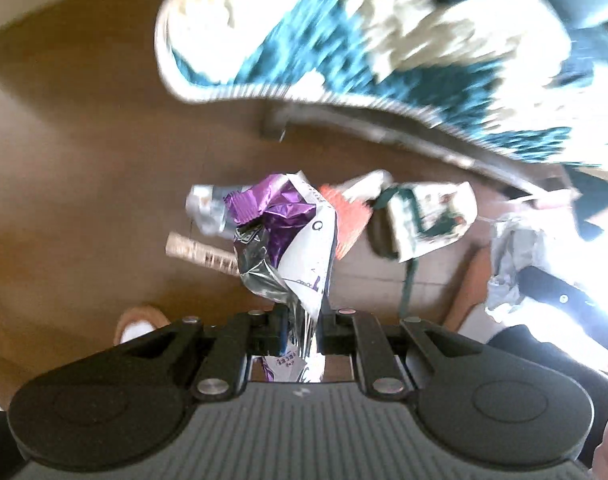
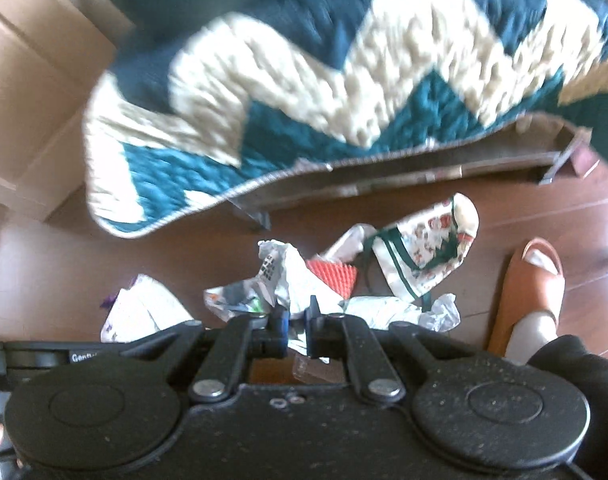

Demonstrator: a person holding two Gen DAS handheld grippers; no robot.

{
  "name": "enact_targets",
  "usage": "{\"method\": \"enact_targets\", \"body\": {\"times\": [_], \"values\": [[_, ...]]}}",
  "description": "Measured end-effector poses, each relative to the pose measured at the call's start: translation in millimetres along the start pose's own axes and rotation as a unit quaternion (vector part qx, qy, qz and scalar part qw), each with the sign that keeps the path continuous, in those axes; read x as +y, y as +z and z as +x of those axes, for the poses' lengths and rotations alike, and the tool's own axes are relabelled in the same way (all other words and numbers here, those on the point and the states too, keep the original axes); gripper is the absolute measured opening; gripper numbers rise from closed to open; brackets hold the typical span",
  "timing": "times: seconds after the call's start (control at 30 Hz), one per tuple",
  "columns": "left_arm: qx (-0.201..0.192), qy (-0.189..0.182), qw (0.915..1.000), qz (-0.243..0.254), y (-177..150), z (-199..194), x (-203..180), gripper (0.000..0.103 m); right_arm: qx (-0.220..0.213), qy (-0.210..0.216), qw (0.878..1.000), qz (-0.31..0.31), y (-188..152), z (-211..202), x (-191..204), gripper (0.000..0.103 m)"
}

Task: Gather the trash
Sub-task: 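Lift and carry the wrapper and foil up over the teal bin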

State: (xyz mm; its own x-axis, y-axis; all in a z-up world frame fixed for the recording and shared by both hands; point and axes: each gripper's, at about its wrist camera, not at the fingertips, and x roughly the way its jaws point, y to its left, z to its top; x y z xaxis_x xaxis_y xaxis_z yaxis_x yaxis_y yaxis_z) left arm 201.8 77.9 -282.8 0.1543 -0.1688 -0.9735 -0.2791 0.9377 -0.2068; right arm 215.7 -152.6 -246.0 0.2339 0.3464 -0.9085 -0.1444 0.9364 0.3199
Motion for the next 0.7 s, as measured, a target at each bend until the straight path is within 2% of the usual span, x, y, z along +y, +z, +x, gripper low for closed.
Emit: {"method": "enact_targets", "body": {"times": [0.13,0.33,0.53,0.7], "values": [[-0.056,-0.030,0.9978,0.018,-6.7,-57.2,-12.1,0.012,-0.036,0.020,0.999,-0.017,-0.7,-50.2,14.1,0.006],[-0.141,-0.070,0.9867,0.038,-10.7,-136.3,-25.8,0.012,-0.115,0.041,0.991,-0.045,6.7,-130.6,35.0,0.006],[-0.221,-0.100,0.9686,0.054,-6.1,-214.2,-39.1,0.012,-0.190,0.055,0.977,-0.074,22.3,-201.5,52.3,0.006],[-0.295,-0.118,0.9451,0.078,3.3,-285.3,-57.7,0.012,-0.252,0.067,0.960,-0.101,48.6,-257.5,73.0,0.006]]}}
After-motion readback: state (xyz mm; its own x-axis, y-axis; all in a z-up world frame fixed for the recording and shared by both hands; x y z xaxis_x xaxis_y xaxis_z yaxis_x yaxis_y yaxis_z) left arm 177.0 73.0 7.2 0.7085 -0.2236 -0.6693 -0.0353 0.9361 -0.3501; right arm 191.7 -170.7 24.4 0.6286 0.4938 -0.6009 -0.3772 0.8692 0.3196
